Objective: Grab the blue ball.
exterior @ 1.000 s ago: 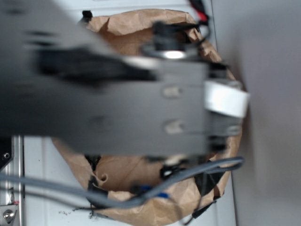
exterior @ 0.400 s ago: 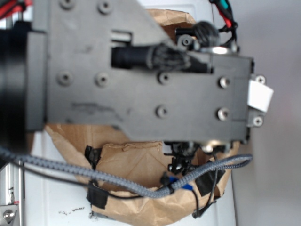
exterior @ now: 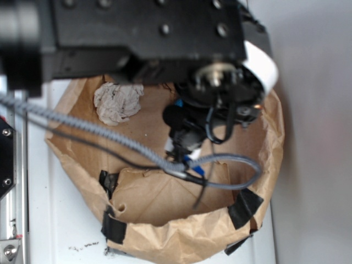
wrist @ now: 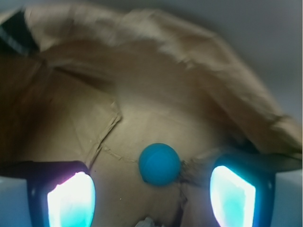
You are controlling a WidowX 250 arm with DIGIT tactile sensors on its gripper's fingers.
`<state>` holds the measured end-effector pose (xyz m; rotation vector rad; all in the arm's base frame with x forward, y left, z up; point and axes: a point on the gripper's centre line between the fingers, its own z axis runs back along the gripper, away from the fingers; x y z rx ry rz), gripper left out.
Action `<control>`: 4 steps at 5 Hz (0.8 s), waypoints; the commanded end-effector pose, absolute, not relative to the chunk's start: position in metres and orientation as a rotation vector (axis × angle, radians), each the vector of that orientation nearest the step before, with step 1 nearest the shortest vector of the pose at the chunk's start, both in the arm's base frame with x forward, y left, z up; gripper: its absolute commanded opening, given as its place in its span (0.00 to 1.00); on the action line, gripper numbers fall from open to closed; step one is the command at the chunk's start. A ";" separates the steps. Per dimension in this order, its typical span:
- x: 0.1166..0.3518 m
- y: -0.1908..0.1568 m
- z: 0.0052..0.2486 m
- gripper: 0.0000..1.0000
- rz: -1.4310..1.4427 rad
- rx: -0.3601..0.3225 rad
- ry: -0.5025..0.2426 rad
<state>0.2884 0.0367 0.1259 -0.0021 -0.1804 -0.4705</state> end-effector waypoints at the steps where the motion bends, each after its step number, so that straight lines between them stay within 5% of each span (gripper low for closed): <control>1: 0.292 0.034 0.111 1.00 -0.597 -0.048 -0.148; 4: 0.301 0.037 0.081 1.00 -0.715 0.006 -0.144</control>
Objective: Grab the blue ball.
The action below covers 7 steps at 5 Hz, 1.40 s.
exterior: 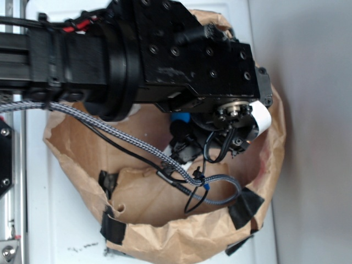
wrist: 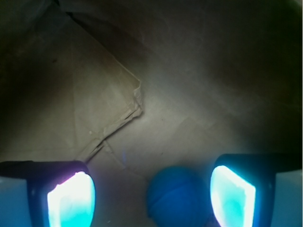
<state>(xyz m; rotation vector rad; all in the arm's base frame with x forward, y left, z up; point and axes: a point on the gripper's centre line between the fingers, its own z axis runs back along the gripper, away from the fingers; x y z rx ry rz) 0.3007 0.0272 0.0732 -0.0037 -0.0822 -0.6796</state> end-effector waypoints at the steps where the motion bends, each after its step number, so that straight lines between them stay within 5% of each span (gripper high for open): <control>1: 0.291 0.052 0.079 1.00 -0.737 -0.029 -0.162; 4: 0.293 0.068 0.053 1.00 -0.715 -0.017 -0.106; 5: 0.290 0.063 0.055 0.00 -0.719 -0.012 -0.123; 7: 0.289 0.062 0.050 0.00 -0.699 0.005 -0.130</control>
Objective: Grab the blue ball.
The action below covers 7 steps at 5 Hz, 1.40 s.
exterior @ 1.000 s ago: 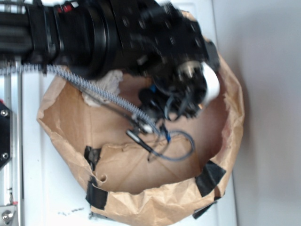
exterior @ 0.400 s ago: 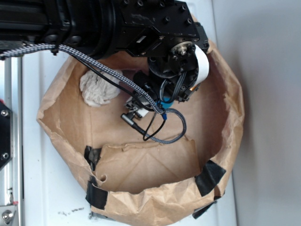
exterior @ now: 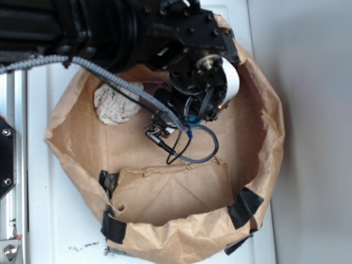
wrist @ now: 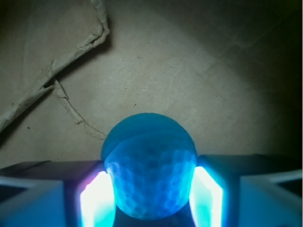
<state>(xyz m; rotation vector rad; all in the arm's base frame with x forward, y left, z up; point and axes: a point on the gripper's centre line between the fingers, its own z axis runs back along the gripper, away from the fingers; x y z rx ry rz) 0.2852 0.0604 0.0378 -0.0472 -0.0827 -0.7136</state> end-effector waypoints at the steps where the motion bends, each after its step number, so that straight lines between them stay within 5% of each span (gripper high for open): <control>1: 0.289 0.063 0.051 0.00 -0.699 0.006 -0.135; 2: 0.288 0.062 0.071 0.00 -0.697 -0.033 -0.175; 3: 0.286 0.056 0.121 0.00 -0.675 -0.103 -0.266; 4: 0.288 0.046 0.149 0.00 -0.419 -0.116 -0.270; 7: 0.274 0.033 0.156 0.00 -0.046 -0.084 -0.209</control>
